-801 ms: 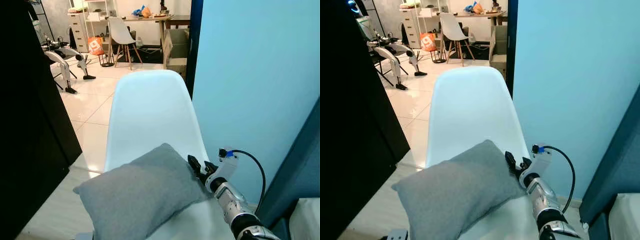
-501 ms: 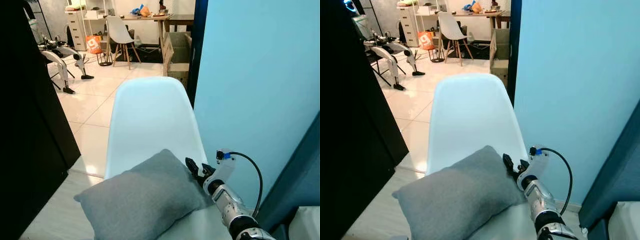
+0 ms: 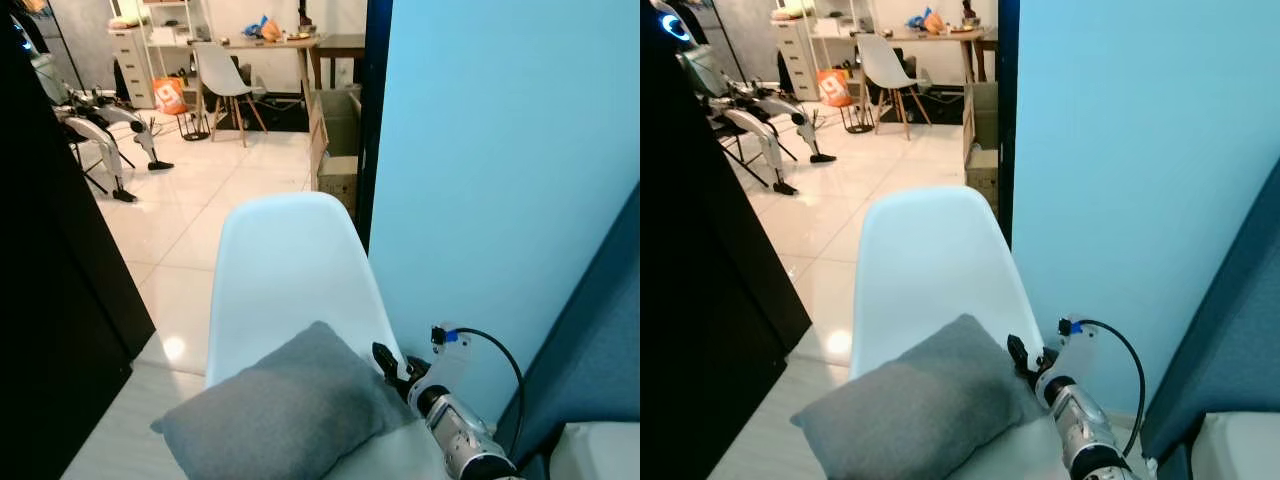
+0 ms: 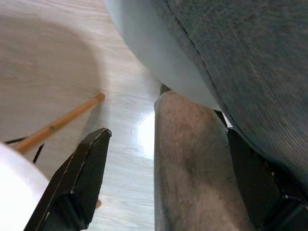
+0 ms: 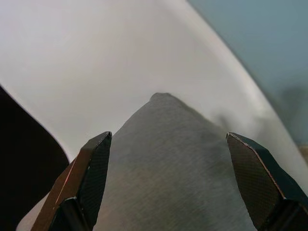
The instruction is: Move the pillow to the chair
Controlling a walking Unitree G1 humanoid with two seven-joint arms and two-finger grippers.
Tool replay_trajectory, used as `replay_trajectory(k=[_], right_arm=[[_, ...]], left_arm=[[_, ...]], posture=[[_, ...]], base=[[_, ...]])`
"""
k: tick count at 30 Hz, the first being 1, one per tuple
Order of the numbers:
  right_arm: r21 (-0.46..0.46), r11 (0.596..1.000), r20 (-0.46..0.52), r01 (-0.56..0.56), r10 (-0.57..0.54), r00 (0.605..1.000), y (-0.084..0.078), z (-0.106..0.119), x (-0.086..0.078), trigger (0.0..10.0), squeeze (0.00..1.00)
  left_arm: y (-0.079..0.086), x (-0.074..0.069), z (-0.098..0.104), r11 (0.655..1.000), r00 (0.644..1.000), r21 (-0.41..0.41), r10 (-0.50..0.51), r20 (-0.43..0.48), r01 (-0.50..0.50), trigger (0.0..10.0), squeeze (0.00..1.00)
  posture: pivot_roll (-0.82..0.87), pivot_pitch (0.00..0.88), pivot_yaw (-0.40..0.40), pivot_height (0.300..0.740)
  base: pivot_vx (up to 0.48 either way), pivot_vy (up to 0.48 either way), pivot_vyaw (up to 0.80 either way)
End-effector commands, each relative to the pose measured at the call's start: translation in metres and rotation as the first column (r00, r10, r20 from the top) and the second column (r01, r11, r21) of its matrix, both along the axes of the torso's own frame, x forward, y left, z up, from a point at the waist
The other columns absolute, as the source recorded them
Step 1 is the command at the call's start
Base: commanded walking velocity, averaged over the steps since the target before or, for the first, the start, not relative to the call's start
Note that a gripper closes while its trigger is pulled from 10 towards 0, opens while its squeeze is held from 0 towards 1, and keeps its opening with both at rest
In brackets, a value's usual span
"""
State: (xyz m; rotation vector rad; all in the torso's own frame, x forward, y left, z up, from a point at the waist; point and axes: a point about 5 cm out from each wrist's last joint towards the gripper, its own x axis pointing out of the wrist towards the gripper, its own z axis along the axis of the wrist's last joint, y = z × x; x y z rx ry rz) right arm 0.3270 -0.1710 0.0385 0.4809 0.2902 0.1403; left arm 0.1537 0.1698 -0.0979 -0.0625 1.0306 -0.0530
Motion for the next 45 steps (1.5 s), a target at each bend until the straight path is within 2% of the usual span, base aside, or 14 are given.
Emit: replay_trajectory(k=[1,15,24,28,29,30,32,33,36,40,41,42,44,45], right_arm=[[-0.011,1.0,-0.022,-0.009,0.009,1.0,0.004,-0.005,-0.003,10.0,0.0],[-0.019,0.999,-0.034,-0.04,0.039,0.999,0.006,-0.01,-0.007,10.0,0.0],[-0.044,0.999,-0.095,-0.019,0.014,0.995,0.0,-0.019,-0.014,10.0,0.0],[-0.092,0.996,-0.163,-0.009,-0.006,0.987,-0.006,-0.031,-0.023,10.0,0.0],[-0.147,0.989,-0.224,-0.016,-0.017,0.974,-0.01,-0.04,-0.032,10.0,0.0],[-0.259,0.964,-0.322,-0.061,-0.027,0.946,-0.016,-0.057,-0.047,10.0,0.0],[-0.451,0.872,-0.489,-0.19,-0.063,0.87,-0.03,-0.085,-0.082,10.0,0.0],[-0.451,0.872,-0.489,-0.19,-0.063,0.87,-0.03,-0.085,-0.082,10.0,0.0],[-0.519,0.816,-0.593,-0.255,-0.129,0.795,-0.043,-0.105,-0.116,10.0,0.0],[-0.541,0.766,-0.644,-0.346,-0.112,0.757,-0.044,-0.116,-0.137,10.0,0.0],[-0.541,0.766,-0.644,-0.346,-0.112,0.757,-0.044,-0.116,-0.137,10.0,0.0],[-0.499,0.793,-0.667,-0.35,-0.094,0.739,-0.04,-0.122,-0.148,10.0,0.0],[-0.47,0.822,-0.674,-0.322,-0.098,0.732,-0.039,-0.124,-0.152,10.0,0.0],[-0.47,0.822,-0.674,-0.322,-0.098,0.732,-0.039,-0.124,-0.152,10.0,0.0]], left_arm=[[0.003,-0.007,-0.003,1.0,1.0,0.007,-0.005,-0.028,0.005,10.0,0.0],[0.001,-0.008,-0.003,1.0,1.0,-0.002,-0.003,-0.031,0.003,10.0,0.0],[-0.001,-0.005,-0.002,1.0,1.0,-0.007,-0.007,-0.027,0.007,10.0,0.0],[-0.002,-0.005,-0.002,1.0,1.0,-0.009,-0.009,-0.026,0.009,10.0,0.0],[-0.002,-0.004,-0.002,1.0,1.0,-0.01,-0.009,-0.026,0.009,10.0,0.0],[-0.003,-0.004,-0.002,1.0,1.0,-0.011,-0.011,-0.026,0.01,10.0,0.0],[-0.004,-0.003,-0.002,1.0,1.0,-0.012,-0.012,-0.026,0.012,10.0,0.0],[-0.004,-0.003,-0.002,1.0,1.0,-0.012,-0.012,-0.026,0.012,10.0,0.0],[-0.007,-0.002,-0.002,1.0,0.999,-0.02,-0.005,-0.034,0.005,10.0,0.0],[-0.008,-0.002,-0.002,1.0,0.999,-0.02,-0.01,-0.036,0.01,10.0,0.0],[-0.008,-0.002,-0.002,1.0,0.999,-0.02,-0.01,-0.036,0.01,10.0,0.0],[-0.009,-0.003,-0.002,1.0,0.999,-0.018,-0.019,-0.04,0.019,10.0,0.0],[-0.009,-0.003,-0.002,1.0,0.999,-0.016,-0.024,-0.041,0.023,10.0,0.0],[-0.009,-0.003,-0.002,1.0,0.999,-0.016,-0.024,-0.041,0.023,10.0,0.0]], posture=[[-0.05,0.063,0.023,0.665],[-0.05,0.062,0.02,0.69],[-0.05,0.06,0.02,0.72],[-0.06,0.057,0.017,0.73],[-0.06,0.055,0.016,0.735],[-0.06,0.053,0.014,0.74],[-0.06,0.051,0.011,0.74],[-0.06,0.051,0.011,0.74],[-0.06,0.048,0.004,0.74],[-0.07,0.043,0.002,0.74],[-0.07,0.043,0.002,0.74],[-0.07,0.035,0.0,0.74],[-0.07,0.034,0.0,0.74],[-0.07,0.034,0.0,0.74]], base=[[0.0,0.0,0.0],[0.0,0.0,0.0],[0.0,0.0,0.0],[0.0,0.0,0.0],[0.0,0.0,0.0],[0.0,0.0,0.0],[0.0,0.0,0.0],[0.0,0.0,0.0],[-0.101,0.0,0.0],[-0.306,0.0,0.0],[-0.307,0.0,0.0],[-0.304,0.0,0.0],[-0.302,0.0,0.0],[-0.3,0.0,0.0]])
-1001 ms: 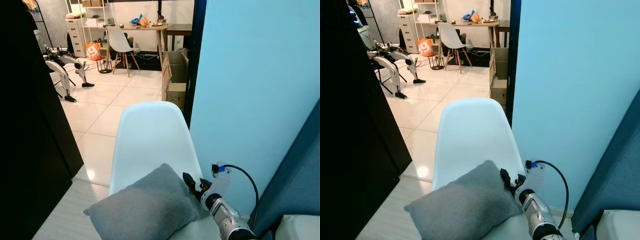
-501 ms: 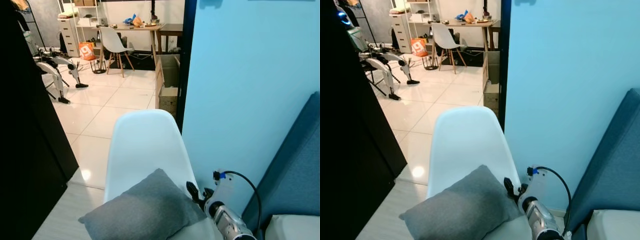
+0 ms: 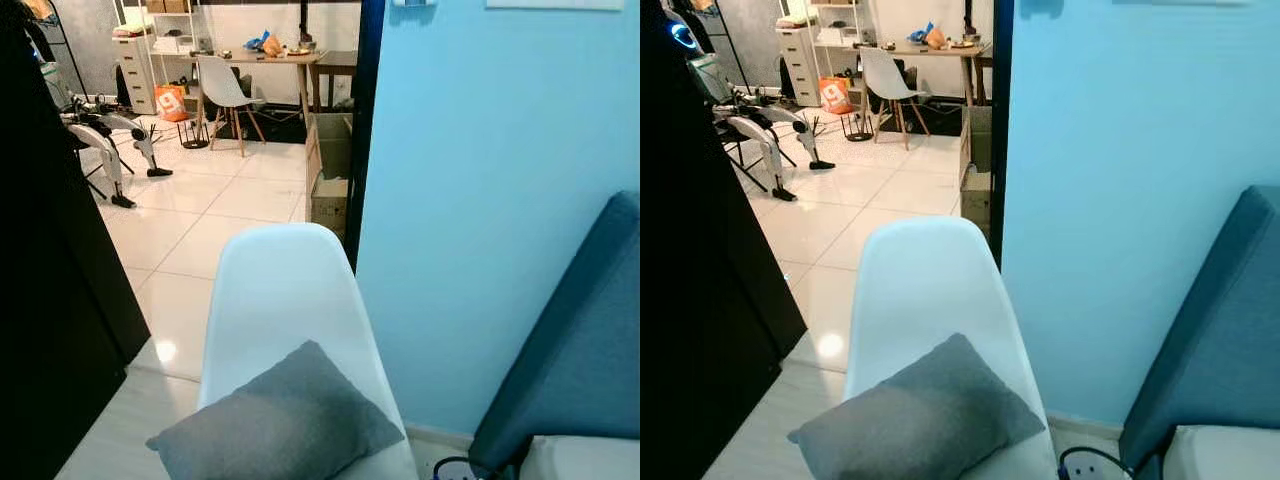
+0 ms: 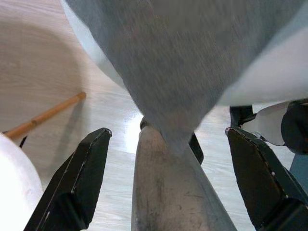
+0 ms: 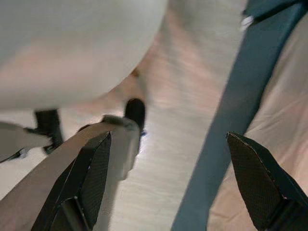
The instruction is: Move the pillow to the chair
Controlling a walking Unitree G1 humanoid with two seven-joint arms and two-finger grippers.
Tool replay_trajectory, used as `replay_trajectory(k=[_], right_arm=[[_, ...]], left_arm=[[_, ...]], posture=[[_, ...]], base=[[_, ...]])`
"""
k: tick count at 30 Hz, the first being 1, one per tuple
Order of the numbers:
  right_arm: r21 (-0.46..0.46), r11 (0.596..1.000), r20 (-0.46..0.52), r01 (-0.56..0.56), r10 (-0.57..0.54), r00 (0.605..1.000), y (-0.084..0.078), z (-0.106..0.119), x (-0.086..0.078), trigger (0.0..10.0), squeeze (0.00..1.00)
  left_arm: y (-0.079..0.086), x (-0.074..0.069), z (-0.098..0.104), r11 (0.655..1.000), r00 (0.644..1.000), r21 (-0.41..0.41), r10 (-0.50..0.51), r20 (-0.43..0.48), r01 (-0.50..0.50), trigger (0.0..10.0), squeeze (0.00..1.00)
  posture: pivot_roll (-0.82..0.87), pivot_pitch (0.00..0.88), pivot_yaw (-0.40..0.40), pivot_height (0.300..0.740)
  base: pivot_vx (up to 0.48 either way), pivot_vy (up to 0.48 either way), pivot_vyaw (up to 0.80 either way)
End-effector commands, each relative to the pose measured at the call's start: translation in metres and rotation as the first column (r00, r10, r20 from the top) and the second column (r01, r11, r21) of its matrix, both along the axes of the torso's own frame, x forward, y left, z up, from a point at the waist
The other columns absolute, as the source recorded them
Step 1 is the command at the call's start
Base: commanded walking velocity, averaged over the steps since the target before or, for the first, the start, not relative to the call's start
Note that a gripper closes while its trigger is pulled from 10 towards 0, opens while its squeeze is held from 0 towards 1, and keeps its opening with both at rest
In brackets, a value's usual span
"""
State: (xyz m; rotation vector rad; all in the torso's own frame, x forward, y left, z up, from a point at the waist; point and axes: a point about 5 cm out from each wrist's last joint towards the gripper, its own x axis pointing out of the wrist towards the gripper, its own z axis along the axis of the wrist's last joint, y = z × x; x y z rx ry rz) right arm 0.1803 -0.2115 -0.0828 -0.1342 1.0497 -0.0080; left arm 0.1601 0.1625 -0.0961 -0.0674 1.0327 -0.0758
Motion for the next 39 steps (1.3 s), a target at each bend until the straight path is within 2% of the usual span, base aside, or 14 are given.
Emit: replay_trajectory(k=[1,5,11,15,27,39], right_arm=[[0.023,0.998,-0.016,0.061,-0.06,0.998,-0.004,-0.002,-0.007,10.0,0.0],[-0.017,0.999,-0.036,0.042,-0.043,0.998,-0.009,-0.003,-0.009,10.0,0.0],[-0.021,0.999,-0.066,0.025,-0.026,0.997,-0.006,-0.007,-0.017,10.0,0.0],[-0.005,0.998,-0.081,0.066,-0.066,0.995,-0.008,-0.01,-0.026,10.0,0.0],[-0.011,0.996,-0.072,0.087,-0.087,0.994,-0.01,-0.01,-0.027,10.0,0.0],[-0.031,0.997,-0.083,0.068,-0.071,0.994,-0.012,-0.01,-0.027,10.0,0.0]], left_arm=[[-0.002,-0.01,-0.004,1.0,0.999,0.002,-0.009,-0.042,0.009,10.0,0.0],[-0.003,-0.01,-0.004,1.0,0.999,0.005,-0.014,-0.045,0.015,10.0,0.0],[-0.003,-0.009,-0.004,1.0,0.999,0.006,-0.015,-0.045,0.016,10.0,0.0],[-0.003,-0.01,-0.005,1.0,0.999,0.006,-0.009,-0.047,0.009,10.0,0.0],[-0.003,-0.012,-0.005,1.0,0.998,0.008,-0.013,-0.053,0.014,10.0,0.0],[-0.004,-0.011,-0.005,1.0,0.999,0.007,-0.011,-0.051,0.012,10.0,0.0]], posture=[[-0.07,0.027,-0.001,0.74],[-0.07,0.026,-0.003,0.74],[-0.07,0.022,-0.011,0.74],[-0.07,0.026,-0.007,0.74],[-0.08,0.033,0.003,0.74],[-0.08,0.033,0.004,0.74]], base=[[-0.311,0.0,0.0],[-0.321,0.0,0.0],[-0.351,0.0,0.0],[-0.48,0.0,0.0],[-0.48,0.0,0.0],[-0.458,0.0,-0.71]])
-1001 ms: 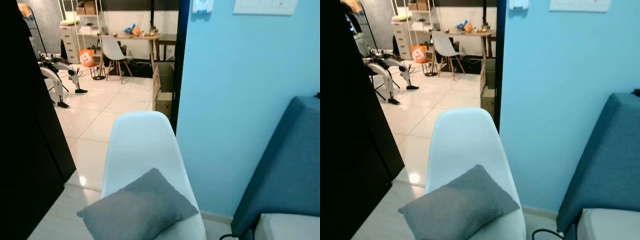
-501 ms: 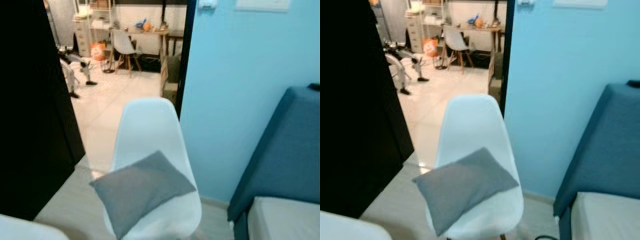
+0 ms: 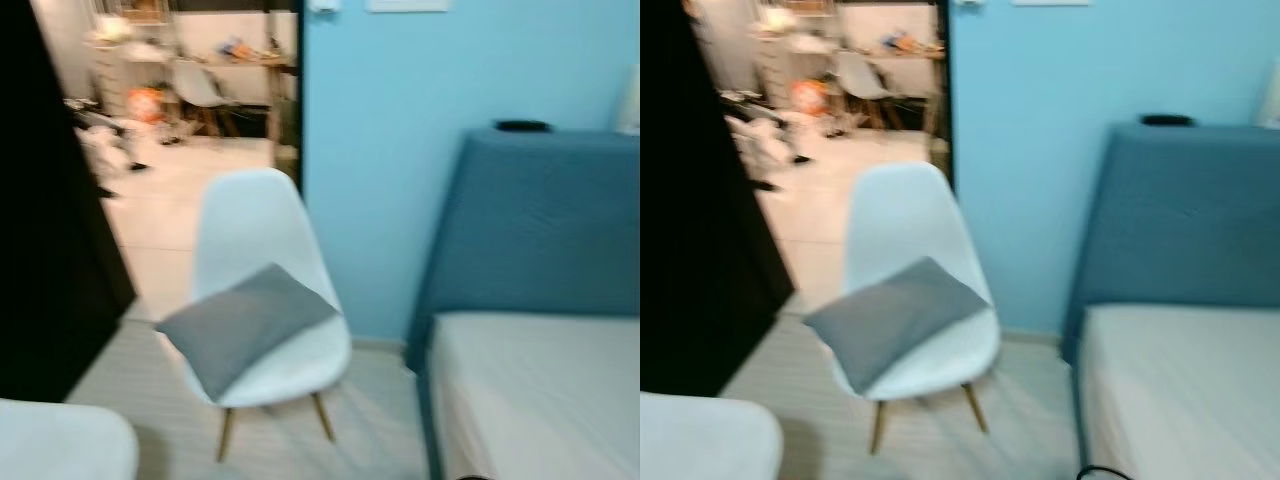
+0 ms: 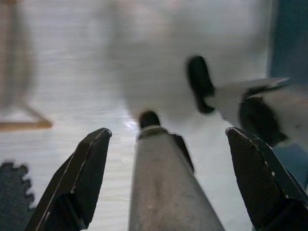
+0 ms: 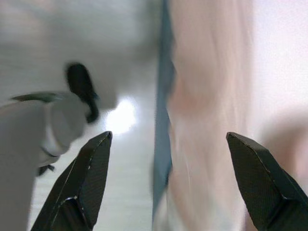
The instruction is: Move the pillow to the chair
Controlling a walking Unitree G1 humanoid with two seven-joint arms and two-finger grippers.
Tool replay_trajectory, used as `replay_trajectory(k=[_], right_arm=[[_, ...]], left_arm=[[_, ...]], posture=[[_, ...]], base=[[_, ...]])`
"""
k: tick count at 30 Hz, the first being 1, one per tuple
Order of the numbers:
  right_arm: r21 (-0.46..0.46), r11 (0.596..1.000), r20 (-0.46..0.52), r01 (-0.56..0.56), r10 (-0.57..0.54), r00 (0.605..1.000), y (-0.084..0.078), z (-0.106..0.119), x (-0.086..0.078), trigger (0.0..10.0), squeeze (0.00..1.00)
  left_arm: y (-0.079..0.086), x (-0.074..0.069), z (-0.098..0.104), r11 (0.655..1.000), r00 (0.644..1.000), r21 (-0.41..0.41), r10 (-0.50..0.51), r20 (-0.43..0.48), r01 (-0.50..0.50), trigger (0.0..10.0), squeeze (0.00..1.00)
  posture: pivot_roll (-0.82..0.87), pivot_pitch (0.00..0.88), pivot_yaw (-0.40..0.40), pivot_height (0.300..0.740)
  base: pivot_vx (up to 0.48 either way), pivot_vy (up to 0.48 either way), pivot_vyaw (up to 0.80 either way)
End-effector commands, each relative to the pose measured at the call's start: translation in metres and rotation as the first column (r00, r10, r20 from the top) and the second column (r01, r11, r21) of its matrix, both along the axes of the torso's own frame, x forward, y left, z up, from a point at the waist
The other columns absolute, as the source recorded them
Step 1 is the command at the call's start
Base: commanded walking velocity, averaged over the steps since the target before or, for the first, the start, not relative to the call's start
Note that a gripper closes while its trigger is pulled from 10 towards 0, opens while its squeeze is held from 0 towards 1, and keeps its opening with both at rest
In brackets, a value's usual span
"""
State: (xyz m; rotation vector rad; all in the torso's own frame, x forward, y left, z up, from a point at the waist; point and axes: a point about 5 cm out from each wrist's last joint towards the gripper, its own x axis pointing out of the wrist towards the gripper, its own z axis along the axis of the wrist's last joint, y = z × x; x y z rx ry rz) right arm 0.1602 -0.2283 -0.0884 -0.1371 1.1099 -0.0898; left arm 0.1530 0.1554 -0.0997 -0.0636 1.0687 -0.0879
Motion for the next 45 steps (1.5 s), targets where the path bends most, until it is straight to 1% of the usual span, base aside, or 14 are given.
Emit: replay_trajectory(k=[1,8,35,36,37,38,39,40,41,42,43,44,45], right_arm=[[0.015,1.0,-0.028,0.002,-0.001,1.0,0.005,-0.004,-0.007,10.0,0.0],[-0.017,1.0,-0.043,-0.001,0.001,0.999,0.001,-0.004,-0.009,10.0,0.0],[-0.043,0.999,-0.053,-0.001,-0.002,0.999,-0.005,-0.003,-0.01,10.0,0.0],[-0.039,0.999,-0.043,-0.003,0.002,0.999,-0.004,-0.003,-0.008,10.0,0.0],[-0.012,1.0,-0.004,-0.002,0.002,1.0,-0.001,0.0,0.0,10.0,0.0],[-0.012,1.0,-0.004,-0.002,0.002,1.0,-0.001,0.0,0.0,10.0,0.0],[0.016,1.0,0.043,-0.006,0.005,0.999,0.002,0.004,0.01,10.0,0.0],[0.034,0.999,0.076,-0.01,0.007,0.997,0.004,0.007,0.017,10.0,0.0],[0.034,0.999,0.076,-0.01,0.007,0.997,0.004,0.007,0.017,10.0,0.0],[0.101,0.995,0.132,-0.005,-0.008,0.991,0.009,0.013,0.03,10.0,0.0],[0.189,0.982,0.195,-0.024,-0.013,0.981,0.017,0.02,0.046,10.0,0.0],[0.189,0.982,0.195,-0.024,-0.013,0.981,0.017,0.02,0.046,10.0,0.0],[0.247,0.968,0.237,-0.043,-0.017,0.971,0.022,0.026,0.055,10.0,0.0]], left_arm=[[0.003,-0.004,-0.001,1.0,1.0,0.009,0.002,-0.015,-0.001,10.0,0.0],[0.004,-0.003,-0.001,1.0,1.0,0.01,0.012,-0.01,-0.012,10.0,0.0],[0.0,-0.002,-0.001,1.0,1.0,0.01,-0.009,-0.008,0.009,10.0,0.0],[0.0,-0.002,-0.001,1.0,1.0,0.01,-0.011,-0.006,0.011,10.0,0.0],[0.001,-0.001,-0.001,1.0,1.0,0.011,-0.013,-0.005,0.013,10.0,0.0],[0.001,-0.001,-0.001,1.0,1.0,0.011,-0.013,-0.005,0.013,10.0,0.0],[0.001,-0.001,0.0,1.0,1.0,0.013,-0.016,-0.005,0.016,10.0,0.0],[0.001,-0.001,0.0,1.0,1.0,0.014,-0.017,-0.004,0.017,10.0,0.0],[0.001,-0.001,0.0,1.0,1.0,0.014,-0.017,-0.004,0.017,10.0,0.0],[0.002,0.0,0.0,1.0,1.0,0.015,-0.019,-0.004,0.019,10.0,0.0],[0.002,0.0,0.0,1.0,1.0,0.016,-0.022,-0.004,0.022,10.0,0.0],[0.002,0.0,0.0,1.0,1.0,0.016,-0.022,-0.004,0.022,10.0,0.0],[0.003,0.0,0.0,1.0,1.0,0.017,-0.023,-0.004,0.023,10.0,0.0]], posture=[[-0.08,0.033,0.004,0.74],[-0.09,0.036,0.0,0.74],[-0.1,0.034,-0.001,0.74],[-0.1,0.032,0.0,0.74],[-0.1,0.031,0.0,0.74],[-0.1,0.031,0.0,0.74],[-0.1,0.028,0.001,0.74],[-0.1,0.028,0.001,0.74],[-0.1,0.028,0.001,0.74],[-0.1,0.028,0.004,0.74],[-0.1,0.026,0.005,0.74],[-0.1,0.026,0.005,0.74],[-0.1,0.026,0.005,0.74]], base=[[-0.356,0.0,-0.77],[0.0,0.0,-0.77],[0.0,0.0,-0.77],[0.0,0.0,-0.77],[0.0,0.0,-0.77],[0.0,0.0,-0.77],[0.0,0.0,-0.77],[0.0,0.0,-0.77],[0.0,0.0,-0.77],[0.0,0.0,-0.77],[0.0,0.0,-0.77],[0.0,0.0,-0.77],[0.0,0.0,-0.77]])
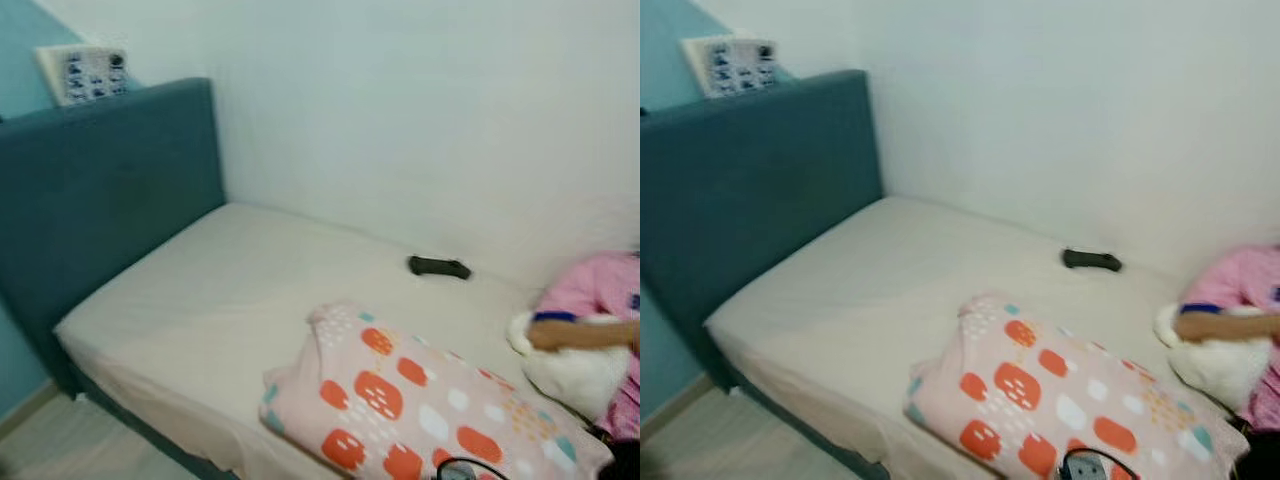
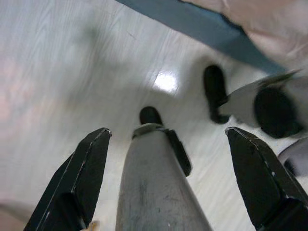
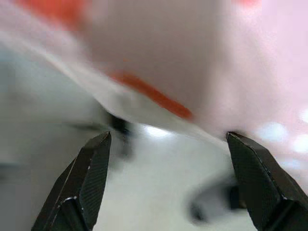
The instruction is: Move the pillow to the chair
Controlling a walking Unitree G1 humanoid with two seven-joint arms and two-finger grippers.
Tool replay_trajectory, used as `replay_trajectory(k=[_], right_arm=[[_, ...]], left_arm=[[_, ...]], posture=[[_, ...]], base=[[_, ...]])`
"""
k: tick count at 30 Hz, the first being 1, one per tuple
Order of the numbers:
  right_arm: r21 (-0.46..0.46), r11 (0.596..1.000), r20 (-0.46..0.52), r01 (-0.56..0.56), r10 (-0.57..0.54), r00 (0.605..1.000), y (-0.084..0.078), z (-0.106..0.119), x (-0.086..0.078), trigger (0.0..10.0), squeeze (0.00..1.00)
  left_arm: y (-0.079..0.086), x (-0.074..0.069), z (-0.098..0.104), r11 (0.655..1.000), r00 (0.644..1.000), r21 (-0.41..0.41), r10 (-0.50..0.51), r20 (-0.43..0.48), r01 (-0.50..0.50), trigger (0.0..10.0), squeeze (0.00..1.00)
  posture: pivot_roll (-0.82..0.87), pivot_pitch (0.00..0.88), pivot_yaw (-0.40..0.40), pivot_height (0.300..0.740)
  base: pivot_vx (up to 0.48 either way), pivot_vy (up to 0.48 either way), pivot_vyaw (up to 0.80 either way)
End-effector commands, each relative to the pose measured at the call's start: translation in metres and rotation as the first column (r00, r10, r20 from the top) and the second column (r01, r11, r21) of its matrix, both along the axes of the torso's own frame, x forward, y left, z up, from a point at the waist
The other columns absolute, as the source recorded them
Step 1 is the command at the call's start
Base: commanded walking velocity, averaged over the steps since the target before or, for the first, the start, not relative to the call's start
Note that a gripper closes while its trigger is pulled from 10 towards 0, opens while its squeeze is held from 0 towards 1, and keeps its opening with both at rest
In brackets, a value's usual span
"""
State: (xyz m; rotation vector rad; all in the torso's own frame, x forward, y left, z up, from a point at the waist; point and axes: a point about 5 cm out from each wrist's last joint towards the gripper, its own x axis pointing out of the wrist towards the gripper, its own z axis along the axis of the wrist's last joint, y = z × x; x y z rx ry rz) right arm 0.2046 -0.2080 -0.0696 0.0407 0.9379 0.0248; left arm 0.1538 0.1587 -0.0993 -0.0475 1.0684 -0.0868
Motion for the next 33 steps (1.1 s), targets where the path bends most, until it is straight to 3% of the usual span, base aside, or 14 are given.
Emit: replay_trajectory(k=[1,3,4,8,10,14,20,26,29,33], right_arm=[[0.054,0.999,0.065,0.003,-0.007,0.998,0.002,0.007,0.011,10.0,0.0],[0.145,0.989,0.169,-0.022,-0.003,0.986,0.009,0.022,0.033,10.0,0.0],[0.174,0.985,0.209,0.017,-0.054,0.976,0.007,0.029,0.043,10.0,0.0],[0.241,0.963,0.252,0.121,-0.183,0.95,0.002,0.04,0.055,10.0,0.0],[0.32,0.925,0.265,0.206,-0.296,0.918,-0.003,0.046,0.062,10.0,0.0],[0.378,0.892,0.264,0.246,-0.359,0.895,-0.005,0.049,0.065,10.0,0.0],[0.366,0.908,0.258,0.204,-0.309,0.915,0.001,0.047,0.064,10.0,0.0],[0.386,0.898,0.262,0.209,-0.324,0.909,0.005,0.048,0.067,10.0,0.0],[0.427,0.88,0.277,0.208,-0.346,0.896,0.006,0.052,0.071,10.0,0.0],[0.433,0.879,0.249,0.2,-0.33,0.911,0.009,0.051,0.072,10.0,0.0]], left_arm=[[-0.001,-0.001,0.0,1.0,1.0,0.003,-0.016,-0.005,0.016,10.0,0.0],[0.0,0.0,0.0,1.0,1.0,0.006,-0.021,-0.004,0.021,10.0,0.0],[0.0,0.0,0.0,1.0,1.0,0.007,-0.023,-0.004,0.023,10.0,0.0],[0.0,0.0,0.0,1.0,1.0,0.008,-0.026,-0.003,0.026,10.0,0.0],[0.0,0.001,0.0,1.0,1.0,0.008,-0.028,-0.002,0.028,10.0,0.0],[-0.001,0.001,0.0,1.0,1.0,0.005,-0.027,-0.001,0.027,10.0,0.0],[0.0,-0.001,0.0,1.0,1.0,0.01,-0.029,-0.005,0.029,10.0,0.0],[0.001,-0.001,0.0,0.999,0.999,0.014,-0.033,-0.006,0.033,10.0,0.0],[0.002,-0.001,0.0,0.999,0.999,0.017,-0.035,-0.004,0.035,10.0,0.0],[0.002,0.0,0.0,0.999,0.999,0.019,-0.036,-0.002,0.036,10.0,0.0]], posture=[[-0.1,0.026,0.005,0.74],[-0.11,0.024,0.005,0.74],[-0.11,0.024,0.005,0.74],[-0.11,0.024,0.005,0.74],[-0.1,0.027,0.005,0.74],[-0.1,0.028,0.006,0.74],[-0.11,0.031,0.012,0.74],[-0.11,0.03,0.016,0.74],[-0.11,0.029,0.017,0.74],[-0.11,0.027,0.018,0.735]], base=[[0.0,0.0,-0.77],[0.0,0.0,-0.77],[0.0,0.0,-0.77],[0.0,0.0,-0.77],[0.0,0.0,-0.77],[0.0,0.0,-0.77],[0.0,0.0,-0.77],[0.0,0.0,-0.72],[0.0,0.0,0.0],[0.0,0.0,0.0]])
